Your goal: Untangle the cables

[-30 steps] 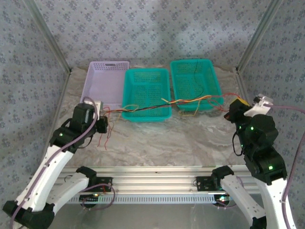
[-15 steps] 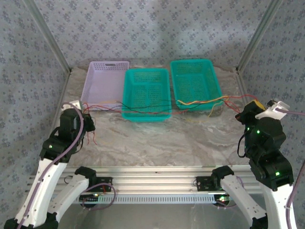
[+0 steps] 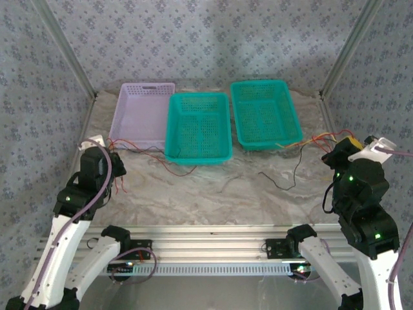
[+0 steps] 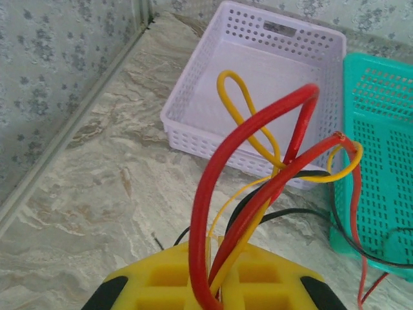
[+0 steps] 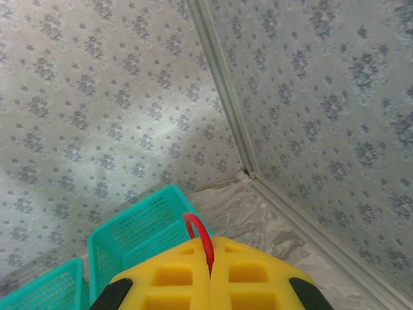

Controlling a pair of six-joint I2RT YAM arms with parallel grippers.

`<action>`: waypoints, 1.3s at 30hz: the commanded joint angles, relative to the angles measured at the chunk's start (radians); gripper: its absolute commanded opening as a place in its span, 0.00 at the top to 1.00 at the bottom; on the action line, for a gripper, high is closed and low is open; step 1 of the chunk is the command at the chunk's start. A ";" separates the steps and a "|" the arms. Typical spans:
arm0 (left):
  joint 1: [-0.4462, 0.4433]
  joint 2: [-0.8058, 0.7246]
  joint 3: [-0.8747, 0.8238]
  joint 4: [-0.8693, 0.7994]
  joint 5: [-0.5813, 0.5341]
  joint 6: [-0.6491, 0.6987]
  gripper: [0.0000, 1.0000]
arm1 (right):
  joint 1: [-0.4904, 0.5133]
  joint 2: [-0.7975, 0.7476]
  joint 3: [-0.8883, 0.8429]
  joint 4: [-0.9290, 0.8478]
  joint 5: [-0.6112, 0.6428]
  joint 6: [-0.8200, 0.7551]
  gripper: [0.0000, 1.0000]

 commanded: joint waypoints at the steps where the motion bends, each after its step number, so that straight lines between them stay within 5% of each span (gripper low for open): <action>1: -0.002 0.042 0.047 0.042 0.105 -0.014 1.00 | -0.006 0.012 0.010 0.040 -0.159 0.003 1.00; 7: -0.055 0.076 -0.025 0.113 0.205 -0.071 1.00 | -0.005 0.060 -0.042 0.150 -0.486 0.055 1.00; 11: -0.173 0.119 -0.057 0.192 0.209 -0.084 1.00 | -0.006 0.104 -0.091 0.242 -0.653 0.083 1.00; 18: -0.273 0.148 -0.114 0.392 0.319 -0.099 0.59 | -0.003 0.168 -0.133 0.427 -0.978 0.160 1.00; 23: -0.306 0.170 -0.134 0.517 0.448 -0.088 0.23 | 0.001 0.205 -0.126 0.483 -1.063 0.178 1.00; 25: -0.322 0.176 -0.143 0.557 0.496 -0.082 0.16 | 0.006 0.216 -0.122 0.489 -1.069 0.181 1.00; 31: -0.393 0.153 -0.221 0.740 0.621 -0.057 0.14 | 0.011 0.238 -0.117 0.532 -1.052 0.219 1.00; 39: -0.553 0.193 -0.291 0.869 0.641 0.115 0.14 | 0.019 0.280 -0.062 0.606 -1.127 0.310 1.00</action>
